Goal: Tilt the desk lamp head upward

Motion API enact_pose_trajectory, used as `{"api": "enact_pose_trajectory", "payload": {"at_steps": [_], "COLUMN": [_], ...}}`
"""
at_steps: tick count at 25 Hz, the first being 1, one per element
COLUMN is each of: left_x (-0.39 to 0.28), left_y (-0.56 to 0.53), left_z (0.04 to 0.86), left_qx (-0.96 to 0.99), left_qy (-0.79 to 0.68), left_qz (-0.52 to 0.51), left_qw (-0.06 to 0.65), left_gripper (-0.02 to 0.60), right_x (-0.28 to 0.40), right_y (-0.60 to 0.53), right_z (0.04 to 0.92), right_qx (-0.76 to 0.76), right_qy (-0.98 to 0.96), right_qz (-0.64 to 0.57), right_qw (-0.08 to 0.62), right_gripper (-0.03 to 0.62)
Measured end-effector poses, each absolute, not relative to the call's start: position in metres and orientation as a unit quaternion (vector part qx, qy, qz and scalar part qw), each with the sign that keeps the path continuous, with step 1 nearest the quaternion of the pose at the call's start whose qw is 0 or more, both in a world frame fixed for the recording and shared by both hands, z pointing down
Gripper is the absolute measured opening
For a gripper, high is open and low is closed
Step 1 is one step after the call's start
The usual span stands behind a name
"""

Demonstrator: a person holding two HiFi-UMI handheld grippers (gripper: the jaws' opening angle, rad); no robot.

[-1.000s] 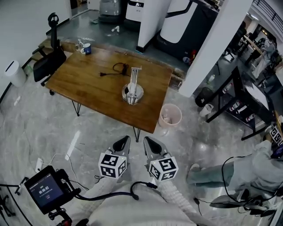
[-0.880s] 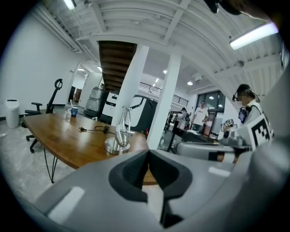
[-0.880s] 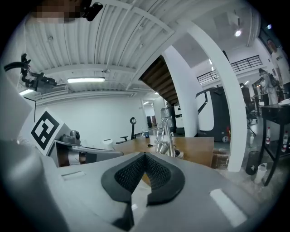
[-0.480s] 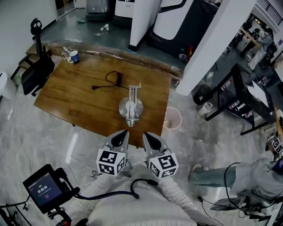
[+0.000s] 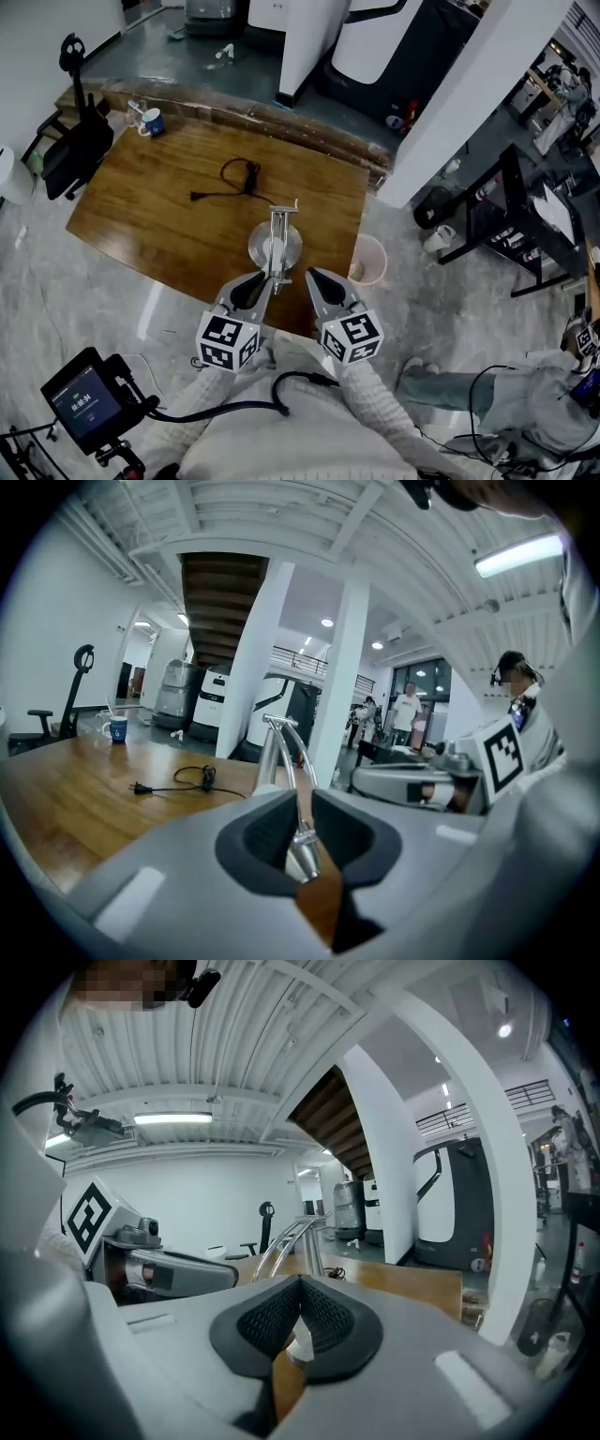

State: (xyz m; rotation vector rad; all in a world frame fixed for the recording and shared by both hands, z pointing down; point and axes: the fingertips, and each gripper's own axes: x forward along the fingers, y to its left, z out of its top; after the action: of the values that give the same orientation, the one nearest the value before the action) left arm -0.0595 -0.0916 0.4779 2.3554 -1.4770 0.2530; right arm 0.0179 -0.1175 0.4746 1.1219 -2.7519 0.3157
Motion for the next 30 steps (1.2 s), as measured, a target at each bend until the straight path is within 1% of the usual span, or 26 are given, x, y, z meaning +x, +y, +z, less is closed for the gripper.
{"api": "enact_pose_trajectory", "payload": {"at_steps": [4, 6, 7, 13, 14, 17, 19, 21, 27, 30], "left_x": [-0.060, -0.059, -0.058, -0.046, -0.045, -0.044, -0.042, -0.044, -0.081, -0.086], "left_y": [-0.107, -0.112, -0.113, -0.114, -0.114, -0.115, -0.112, -0.109, -0.123, -0.132], "left_z": [0.485, 0.487, 0.488, 0.492, 0.493, 0.495, 0.491, 0.482, 0.440, 0.439], "left_qx": [0.832, 0.837, 0.840, 0.858, 0.861, 0.868, 0.881, 0.902, 0.922, 0.901], "left_qy": [-0.511, -0.501, -0.493, -0.445, -0.437, -0.411, -0.385, -0.358, -0.360, -0.356], "left_qz": [0.104, 0.107, 0.107, 0.116, 0.114, 0.106, 0.101, 0.109, 0.132, 0.182], "left_qw": [0.188, 0.195, 0.201, 0.229, 0.236, 0.257, 0.256, 0.214, -0.049, -0.170], "left_gripper": [0.094, 0.118, 0.129, 0.127, 0.118, 0.118, 0.118, 0.118, 0.110, 0.110], "right_x": [0.018, 0.009, 0.004, -0.023, -0.031, -0.049, -0.053, -0.053, -0.060, -0.065], "right_y": [-0.163, -0.180, -0.187, -0.208, -0.208, -0.208, -0.207, -0.208, -0.207, -0.207], "right_z": [0.481, 0.485, 0.488, 0.501, 0.504, 0.506, 0.504, 0.504, 0.509, 0.509], "right_qx": [0.354, 0.321, 0.302, 0.203, 0.183, 0.133, 0.120, 0.115, 0.088, 0.076], "right_qy": [-0.924, -0.934, -0.940, -0.965, -0.968, -0.974, -0.976, -0.977, -0.978, -0.976], "right_qz": [0.105, 0.116, 0.121, 0.134, 0.140, 0.151, 0.154, 0.153, 0.160, 0.181], "right_qw": [0.097, 0.104, 0.106, 0.099, 0.101, 0.103, 0.098, 0.094, 0.102, 0.099], "right_gripper": [-0.005, 0.116, 0.135, 0.133, 0.138, 0.155, 0.156, 0.156, 0.161, 0.161]}}
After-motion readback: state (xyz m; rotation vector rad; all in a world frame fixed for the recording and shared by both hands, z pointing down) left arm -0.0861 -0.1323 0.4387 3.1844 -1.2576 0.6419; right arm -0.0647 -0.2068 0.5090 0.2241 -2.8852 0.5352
